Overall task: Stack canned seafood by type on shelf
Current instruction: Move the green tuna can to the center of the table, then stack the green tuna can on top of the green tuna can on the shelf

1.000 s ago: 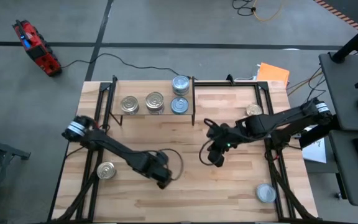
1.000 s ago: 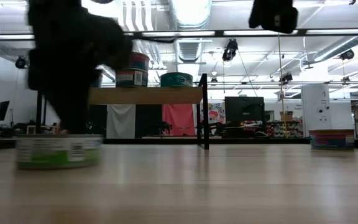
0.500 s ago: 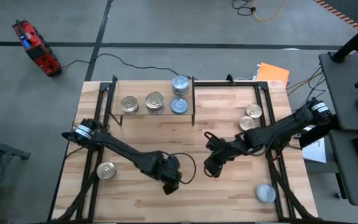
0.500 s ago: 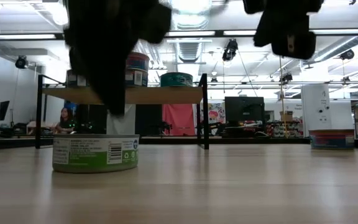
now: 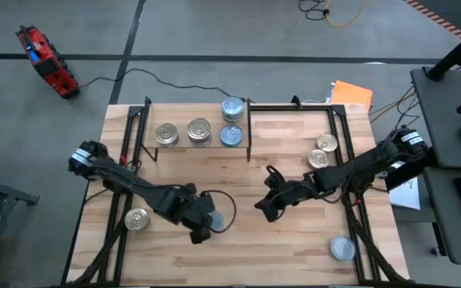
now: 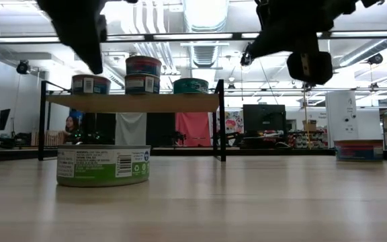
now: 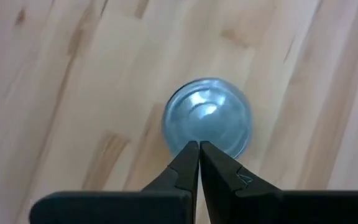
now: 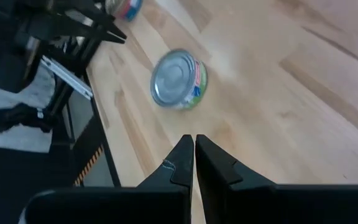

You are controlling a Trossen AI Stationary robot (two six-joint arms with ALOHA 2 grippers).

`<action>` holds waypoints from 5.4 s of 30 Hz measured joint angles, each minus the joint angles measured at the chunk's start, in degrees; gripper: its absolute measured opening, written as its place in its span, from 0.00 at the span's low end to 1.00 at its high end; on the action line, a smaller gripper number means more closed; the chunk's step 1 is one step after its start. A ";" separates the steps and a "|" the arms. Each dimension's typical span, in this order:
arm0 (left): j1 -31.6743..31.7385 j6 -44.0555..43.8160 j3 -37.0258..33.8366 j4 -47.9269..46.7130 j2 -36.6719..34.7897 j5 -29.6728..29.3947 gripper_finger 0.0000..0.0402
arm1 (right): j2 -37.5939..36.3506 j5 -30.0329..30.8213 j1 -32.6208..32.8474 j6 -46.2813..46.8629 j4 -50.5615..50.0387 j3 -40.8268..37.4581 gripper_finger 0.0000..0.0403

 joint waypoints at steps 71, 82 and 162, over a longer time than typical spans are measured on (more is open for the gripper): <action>-4.17 -8.89 -27.59 42.02 -0.46 -2.15 0.00 | 35.54 -8.38 -3.95 -5.18 4.72 20.67 0.02; -4.30 -10.01 -26.85 37.78 -2.60 -1.95 0.00 | 35.54 -8.38 -4.13 -4.72 4.31 20.67 0.02; -5.97 -16.00 -28.51 37.42 -3.09 -3.64 0.00 | 35.39 -11.81 -5.70 -23.40 10.76 27.23 0.02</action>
